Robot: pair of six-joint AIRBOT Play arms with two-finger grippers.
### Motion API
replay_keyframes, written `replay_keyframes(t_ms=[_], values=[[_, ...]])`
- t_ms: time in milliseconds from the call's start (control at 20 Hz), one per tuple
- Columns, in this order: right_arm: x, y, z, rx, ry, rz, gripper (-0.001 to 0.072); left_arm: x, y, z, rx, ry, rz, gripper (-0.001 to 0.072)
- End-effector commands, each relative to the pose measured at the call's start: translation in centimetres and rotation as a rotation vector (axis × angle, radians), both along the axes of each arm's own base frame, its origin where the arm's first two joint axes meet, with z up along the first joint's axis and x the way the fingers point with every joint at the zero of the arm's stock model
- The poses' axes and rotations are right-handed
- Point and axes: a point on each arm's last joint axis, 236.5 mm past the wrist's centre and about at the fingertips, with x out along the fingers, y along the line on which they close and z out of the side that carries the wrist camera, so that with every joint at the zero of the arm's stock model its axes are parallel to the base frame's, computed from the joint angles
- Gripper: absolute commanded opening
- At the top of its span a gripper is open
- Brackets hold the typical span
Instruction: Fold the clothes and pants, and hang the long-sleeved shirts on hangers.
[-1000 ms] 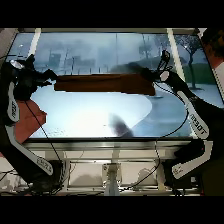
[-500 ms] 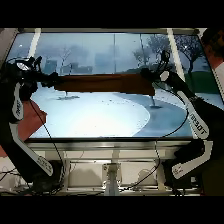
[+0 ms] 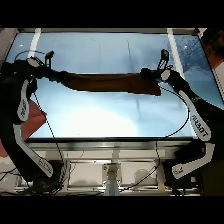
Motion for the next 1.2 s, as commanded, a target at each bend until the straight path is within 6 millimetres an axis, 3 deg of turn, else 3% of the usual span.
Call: replay_keyframes(t_ms=[0,100,150,200,350,500,700,950,1150], values=[[-1.2,2.2,2.6,-0.069,-0.023,0.153,0.0258,-0.3,-0.9,5.9,-0.003,-0.087,-0.031,0.0015],[-1.0,5.3,5.2,-0.067,-0.080,0.210,0.0226,-1.2,-1.3,9.1,-0.003,-0.118,-0.054,0.0015],[-1.0,7.4,6.4,-0.065,-0.114,0.242,0.0048,-1.8,-1.5,10.6,-0.006,-0.126,-0.061,0.0015],[-1.0,9.6,7.3,-0.058,-0.146,0.272,0.0015,-2.4,-1.8,11.8,-0.014,-0.122,-0.062,0.0014],[-1.9,15.9,8.1,-0.011,-0.204,0.322,0.0014,-4.8,-3.4,15.2,-0.071,-0.117,-0.110,0.0015],[-3.2,20.7,6.2,0.092,-0.153,0.297,0.0013,-6.1,-4.2,18.0,-0.090,-0.145,-0.137,0.0015],[-4.8,26.9,3.1,0.154,-0.073,0.332,0.0012,-6.5,-4.9,20.1,-0.121,-0.186,-0.142,0.0015],[-9.0,32.7,-1.7,0.190,0.165,0.417,0.0013,-6.1,-6.1,20.9,-0.162,-0.209,-0.144,0.0015],[-12.5,36.5,-3.1,0.250,0.254,0.465,0.0013,-5.6,-7.7,20.5,-0.169,-0.221,-0.155,0.0015]])
